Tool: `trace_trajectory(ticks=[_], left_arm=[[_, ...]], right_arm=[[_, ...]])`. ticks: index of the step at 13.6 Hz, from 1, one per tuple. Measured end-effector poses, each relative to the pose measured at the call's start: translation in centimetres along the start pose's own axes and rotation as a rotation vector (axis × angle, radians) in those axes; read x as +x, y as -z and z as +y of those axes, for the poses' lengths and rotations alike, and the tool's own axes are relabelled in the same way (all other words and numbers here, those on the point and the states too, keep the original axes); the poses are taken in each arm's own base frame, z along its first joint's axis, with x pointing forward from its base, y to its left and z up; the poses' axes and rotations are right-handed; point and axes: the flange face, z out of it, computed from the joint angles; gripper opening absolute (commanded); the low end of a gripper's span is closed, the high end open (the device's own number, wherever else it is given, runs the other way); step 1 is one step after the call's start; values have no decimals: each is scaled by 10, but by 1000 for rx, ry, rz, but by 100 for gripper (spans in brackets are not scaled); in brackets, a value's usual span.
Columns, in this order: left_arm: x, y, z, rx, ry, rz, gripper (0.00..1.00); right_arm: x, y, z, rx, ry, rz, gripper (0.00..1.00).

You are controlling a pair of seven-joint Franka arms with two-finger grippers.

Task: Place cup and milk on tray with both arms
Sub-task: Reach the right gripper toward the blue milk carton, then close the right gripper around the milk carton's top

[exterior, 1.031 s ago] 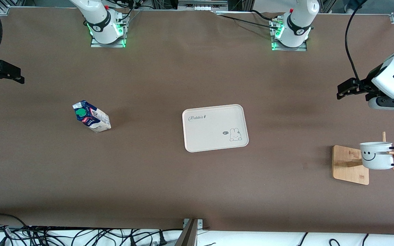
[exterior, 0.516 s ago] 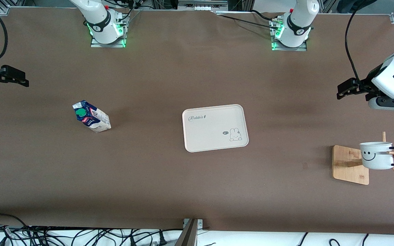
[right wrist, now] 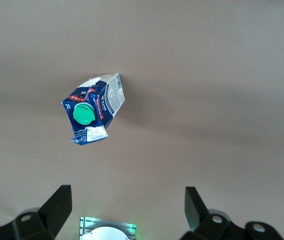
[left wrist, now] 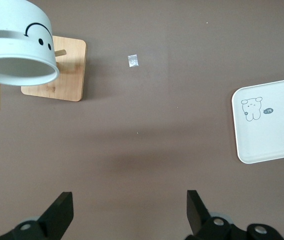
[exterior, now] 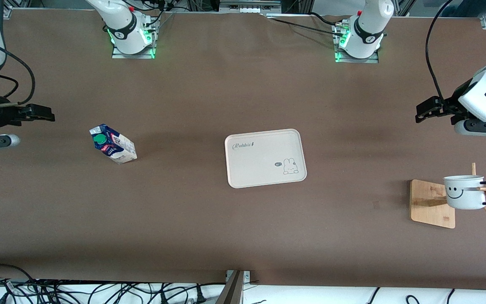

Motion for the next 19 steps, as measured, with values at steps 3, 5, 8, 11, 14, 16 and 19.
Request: trace_trajectory(ticks=[3,5,8,11,14,16,19], left_arm=[[0,0,0,0,0,0,100],[0,0,0,0,0,0,100],[0,0,0,0,0,0,100],[0,0,0,0,0,0,100],[0,0,0,0,0,0,100],[0,0,0,0,0,0,100],[0,0,0,0,0,0,100]], right_arm=[[15,-23,0,6,5,-36,100],[26,-41,1,9,6,-59,100],[37,-61,2,14,7,-89,100],[48,-80,-12,14,33,-122,100],[60,-100,-31,9,62,-155,100],[66,-113,-31,10,64,-169,100],[67,-98,-40,1,77,-139,100]])
